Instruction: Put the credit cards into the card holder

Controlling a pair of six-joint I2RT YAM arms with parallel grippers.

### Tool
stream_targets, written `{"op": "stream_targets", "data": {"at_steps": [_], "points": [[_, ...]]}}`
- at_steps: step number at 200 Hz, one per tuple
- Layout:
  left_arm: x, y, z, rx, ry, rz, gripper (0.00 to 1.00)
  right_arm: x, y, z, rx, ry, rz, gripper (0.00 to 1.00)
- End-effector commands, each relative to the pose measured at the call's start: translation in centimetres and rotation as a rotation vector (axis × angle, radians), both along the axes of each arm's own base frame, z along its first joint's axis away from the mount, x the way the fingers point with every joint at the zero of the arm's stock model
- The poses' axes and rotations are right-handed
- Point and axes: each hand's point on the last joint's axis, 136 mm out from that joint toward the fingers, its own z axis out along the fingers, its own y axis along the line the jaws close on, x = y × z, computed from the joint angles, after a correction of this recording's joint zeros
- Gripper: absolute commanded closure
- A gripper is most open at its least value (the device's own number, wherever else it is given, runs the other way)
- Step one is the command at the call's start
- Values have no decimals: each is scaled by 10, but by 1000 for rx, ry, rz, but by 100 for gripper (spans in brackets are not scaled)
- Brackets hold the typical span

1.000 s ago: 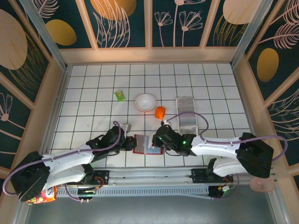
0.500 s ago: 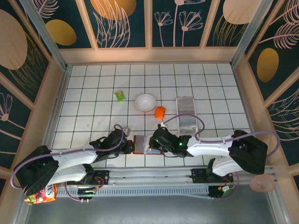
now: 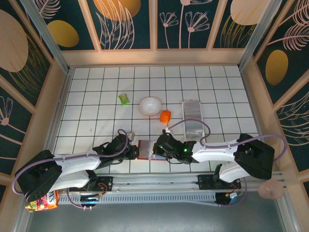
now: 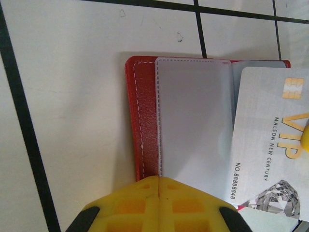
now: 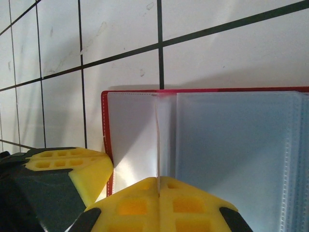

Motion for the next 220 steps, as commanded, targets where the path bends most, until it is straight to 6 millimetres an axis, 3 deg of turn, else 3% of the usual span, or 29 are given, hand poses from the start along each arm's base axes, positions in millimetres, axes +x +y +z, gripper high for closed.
{"op": "stream_targets", "data": {"at_steps": [1,93,171,220], "points": [[-6,10,-13,42,19,12,100,3,4,3,44,-14,-31,100],[-8,13,-15,42,26,20,100,1,-1,2,166,22,-74,100],[-9,14,-15,37,26,24,100,0,-8,-14,106,77,-102,100],[-9,14,-15,38,24,24,100,-1,-1,-17,108,89,-71,100]]}}
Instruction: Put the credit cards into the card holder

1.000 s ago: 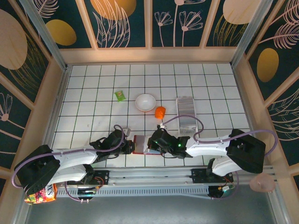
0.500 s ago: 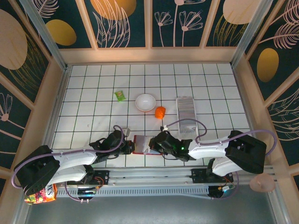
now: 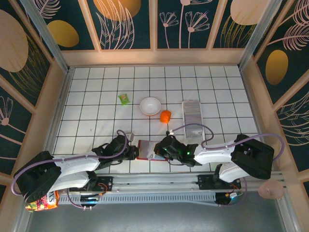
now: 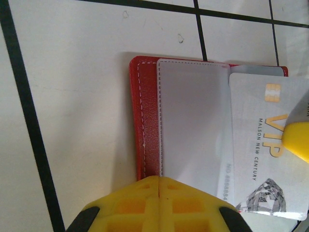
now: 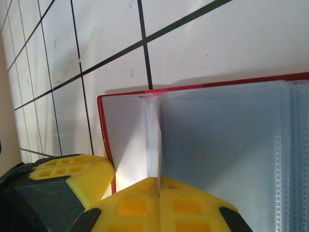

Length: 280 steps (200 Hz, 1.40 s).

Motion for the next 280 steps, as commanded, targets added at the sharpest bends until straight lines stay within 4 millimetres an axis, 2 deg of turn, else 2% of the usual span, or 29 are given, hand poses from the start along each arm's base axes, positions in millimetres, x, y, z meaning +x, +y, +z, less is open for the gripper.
{"op": "stream_targets", "data": {"at_steps": [1,83,167,214,280], "points": [[-9,12,-15,52,37,13,100,0,4,-4,-5,22,9,100],[-9,12,-16,52,42,15,100,7,7,1,32,-5,54,100],[-8,11,-16,56,42,12,100,1,2,-2,35,41,120,100],[-8,11,-16,54,45,16,100,0,-4,-4,24,65,98,100],[-8,12,-17,53,44,24,100,-3,-1,-3,22,62,128,100]]}}
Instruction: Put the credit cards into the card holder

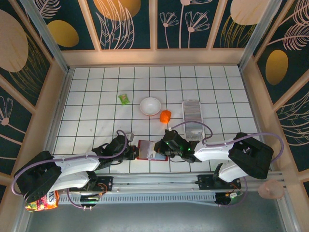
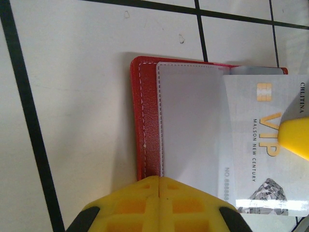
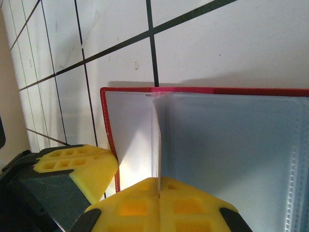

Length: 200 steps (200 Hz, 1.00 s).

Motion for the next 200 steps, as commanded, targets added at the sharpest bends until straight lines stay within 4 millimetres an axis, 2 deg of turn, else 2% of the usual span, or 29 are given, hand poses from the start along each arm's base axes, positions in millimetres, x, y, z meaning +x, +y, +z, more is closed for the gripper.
{"op": "stream_targets", "data": {"at_steps": [1,77,174,200], "points": [[-8,13,-16,56,39,18,100,-6,-4,-3,-16,10,30,100],[-8,12,-18,57,42,13,100,-9,9,6,46,-17,84,100],[-9,13,-17,52,41,17,100,-1,-1,-6,12,-11,21,100],[-9,13,-17,52,40,18,100,-4,2,-7,25,-4,33,100]]}}
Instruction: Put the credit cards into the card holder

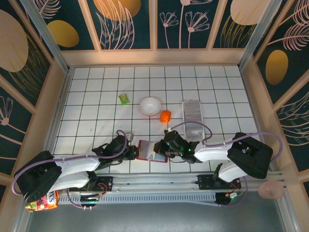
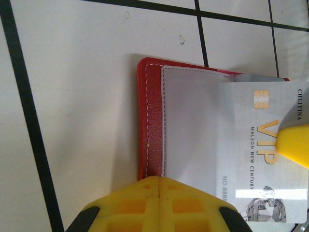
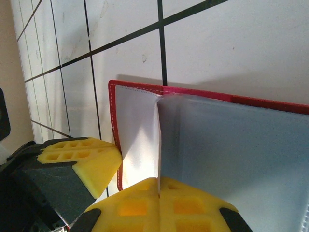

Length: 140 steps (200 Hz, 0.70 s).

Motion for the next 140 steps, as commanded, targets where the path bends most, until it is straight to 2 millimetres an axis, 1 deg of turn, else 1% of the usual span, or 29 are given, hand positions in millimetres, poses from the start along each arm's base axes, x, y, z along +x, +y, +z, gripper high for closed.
{"op": "stream_targets", "data": {"at_steps": [1,36,51,66,85,93,110,140], "points": [[-9,13,-17,60,41,12,100,-1,-1,-6,1,11,-1,100],[-10,13,-17,57,43,12,100,-2,-1,-7,21,25,-6,100],[-10,13,-17,57,43,11,100,-1,-3,-11,0,29,-11,100],[-10,13,-16,56,40,13,100,-1,-4,-14,-31,28,-8,96],[-9,13,-15,57,38,13,100,1,-7,-15,-68,18,-14,85],[-9,14,-15,57,38,14,100,3,-9,-16,-93,11,-18,82],[-9,14,-14,55,36,16,100,5,-11,-16,-141,-6,-17,79],[-9,13,-14,53,37,15,100,5,-12,-21,-215,-10,-2,78]]}}
